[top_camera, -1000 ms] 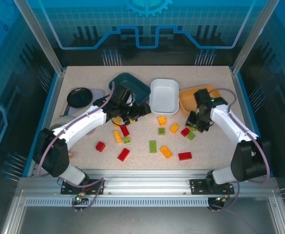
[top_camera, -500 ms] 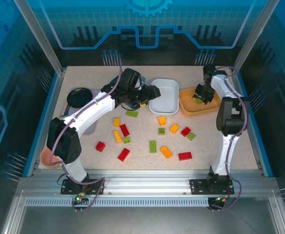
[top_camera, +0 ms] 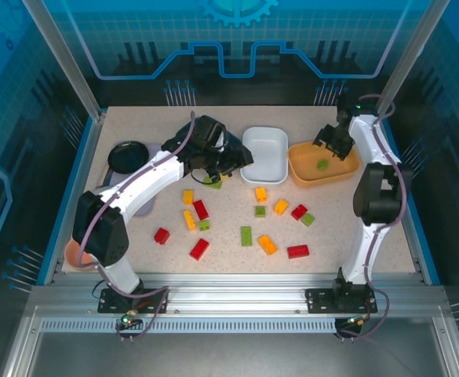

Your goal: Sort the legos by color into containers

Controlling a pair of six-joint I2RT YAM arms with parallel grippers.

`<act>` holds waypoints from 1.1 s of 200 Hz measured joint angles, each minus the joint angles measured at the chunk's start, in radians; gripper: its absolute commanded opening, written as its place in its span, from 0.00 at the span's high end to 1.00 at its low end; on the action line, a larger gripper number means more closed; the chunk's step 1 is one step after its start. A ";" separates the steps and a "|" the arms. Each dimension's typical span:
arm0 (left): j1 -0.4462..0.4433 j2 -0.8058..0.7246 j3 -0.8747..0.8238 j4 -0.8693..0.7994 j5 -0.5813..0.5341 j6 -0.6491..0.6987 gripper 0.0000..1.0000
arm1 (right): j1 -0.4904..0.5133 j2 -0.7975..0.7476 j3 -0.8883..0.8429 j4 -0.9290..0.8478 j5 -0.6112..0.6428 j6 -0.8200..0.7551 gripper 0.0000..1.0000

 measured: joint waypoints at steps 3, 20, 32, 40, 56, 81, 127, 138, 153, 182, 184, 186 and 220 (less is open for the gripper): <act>0.000 -0.006 -0.006 -0.005 -0.003 0.000 0.20 | 0.002 -0.021 -0.008 0.003 0.001 -0.002 0.36; 0.000 -0.044 -0.039 -0.042 -0.023 0.000 0.21 | 0.027 -0.177 -0.069 0.018 0.010 -0.005 0.37; 0.000 -0.076 -0.065 -0.063 -0.041 0.000 0.22 | 0.058 -0.284 -0.124 0.044 0.026 -0.010 0.38; 0.000 -0.103 -0.088 -0.083 -0.059 0.000 0.22 | 0.099 -0.373 -0.185 0.069 0.040 -0.019 0.38; 0.000 -0.156 -0.131 -0.131 -0.093 -0.001 0.23 | 0.194 -0.505 -0.305 0.101 0.050 -0.037 0.37; 0.010 -0.238 -0.214 -0.213 -0.151 -0.022 0.27 | 0.363 -0.648 -0.541 0.186 0.005 -0.071 0.38; 0.166 -0.269 -0.345 -0.301 -0.191 -0.023 0.30 | 0.576 -0.679 -0.834 0.287 -0.105 -0.072 0.37; 0.217 -0.245 -0.346 -0.286 -0.191 0.000 0.29 | 0.592 -0.676 -0.853 0.316 -0.137 -0.068 0.35; 0.269 -0.166 -0.323 -0.266 -0.191 0.060 0.29 | 0.601 -0.653 -0.856 0.367 -0.182 -0.063 0.34; 0.304 0.042 -0.237 -0.221 -0.198 0.196 0.27 | 0.607 -0.586 -0.845 0.422 -0.227 -0.065 0.33; 0.304 0.053 -0.232 -0.218 -0.199 0.204 0.27 | 0.607 -0.582 -0.842 0.423 -0.230 -0.064 0.33; 0.304 0.063 -0.229 -0.214 -0.199 0.212 0.27 | 0.607 -0.579 -0.840 0.423 -0.231 -0.065 0.33; 0.308 0.172 -0.177 -0.192 -0.202 0.327 0.32 | 0.607 -0.537 -0.787 0.429 -0.248 -0.065 0.33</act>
